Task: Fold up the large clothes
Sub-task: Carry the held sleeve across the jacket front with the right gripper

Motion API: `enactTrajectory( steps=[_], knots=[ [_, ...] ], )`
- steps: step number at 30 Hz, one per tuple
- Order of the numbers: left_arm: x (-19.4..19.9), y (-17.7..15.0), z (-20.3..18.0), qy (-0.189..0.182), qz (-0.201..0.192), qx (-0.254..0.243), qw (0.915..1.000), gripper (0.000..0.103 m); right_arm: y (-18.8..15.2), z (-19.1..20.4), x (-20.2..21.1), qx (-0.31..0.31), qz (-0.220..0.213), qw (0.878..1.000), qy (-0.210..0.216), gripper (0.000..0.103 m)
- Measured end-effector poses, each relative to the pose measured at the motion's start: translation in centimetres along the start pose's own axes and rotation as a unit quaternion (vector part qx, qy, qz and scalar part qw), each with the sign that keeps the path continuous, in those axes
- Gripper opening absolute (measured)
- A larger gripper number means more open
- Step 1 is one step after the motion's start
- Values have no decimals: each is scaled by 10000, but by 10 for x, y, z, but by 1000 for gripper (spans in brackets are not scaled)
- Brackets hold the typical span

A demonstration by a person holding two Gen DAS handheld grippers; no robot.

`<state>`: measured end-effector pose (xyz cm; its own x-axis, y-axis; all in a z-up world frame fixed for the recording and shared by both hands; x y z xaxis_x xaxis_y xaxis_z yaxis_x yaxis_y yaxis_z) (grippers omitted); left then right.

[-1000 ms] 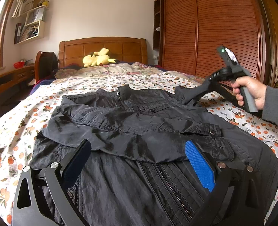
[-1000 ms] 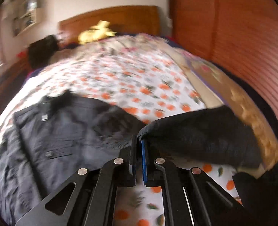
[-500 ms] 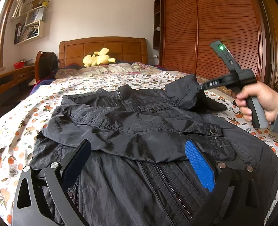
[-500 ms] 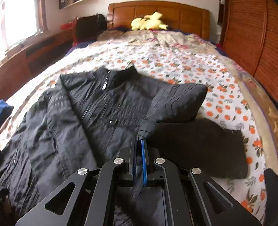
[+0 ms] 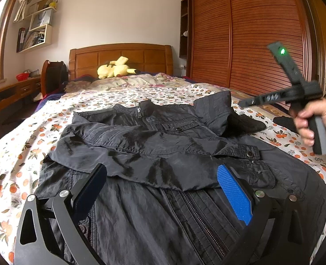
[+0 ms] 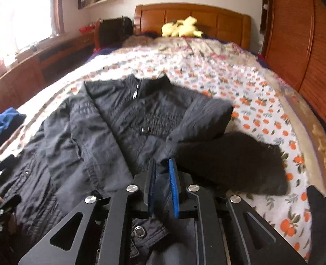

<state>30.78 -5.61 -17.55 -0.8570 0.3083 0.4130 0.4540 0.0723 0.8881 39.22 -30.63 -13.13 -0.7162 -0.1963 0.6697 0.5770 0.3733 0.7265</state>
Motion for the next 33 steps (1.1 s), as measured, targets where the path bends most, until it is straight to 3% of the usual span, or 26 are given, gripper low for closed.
enactTrajectory(
  steps=[7, 12, 19, 28, 33],
  knots=[
    [0, 0, 0, 0, 3, 2, 10000, 101, 14, -56, 9, -268, -120, 9975, -636, 42],
    [0, 0, 1, -2, 2, -2, 10000, 101, 0, -95, -15, -544, 174, 9933, -1002, 52],
    [0, -1, 1, -3, 14, 5, 10000, 101, -42, -140, -62, -1055, 797, 9827, -1295, 77],
    [-1, -3, 3, -5, 34, 16, 10000, 101, -77, -181, -93, -1578, 1275, 9666, -1569, 84],
    [-2, -2, 3, -3, 37, 14, 10000, 101, -86, -192, -106, -1802, 1492, 9609, -1479, 84]
  ],
)
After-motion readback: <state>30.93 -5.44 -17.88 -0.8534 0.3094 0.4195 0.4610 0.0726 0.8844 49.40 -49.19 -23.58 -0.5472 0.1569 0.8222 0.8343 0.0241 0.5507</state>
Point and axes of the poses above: each gripper's, at about its wrist camera, not at the fingertips, and x roughly against the way its jaws point, z to its left, y to its top, the point moved 6 cm from there along -x, roughly the way its jaws point, and after that the axes turned 11 degrees about x, right-handed, at the moved point
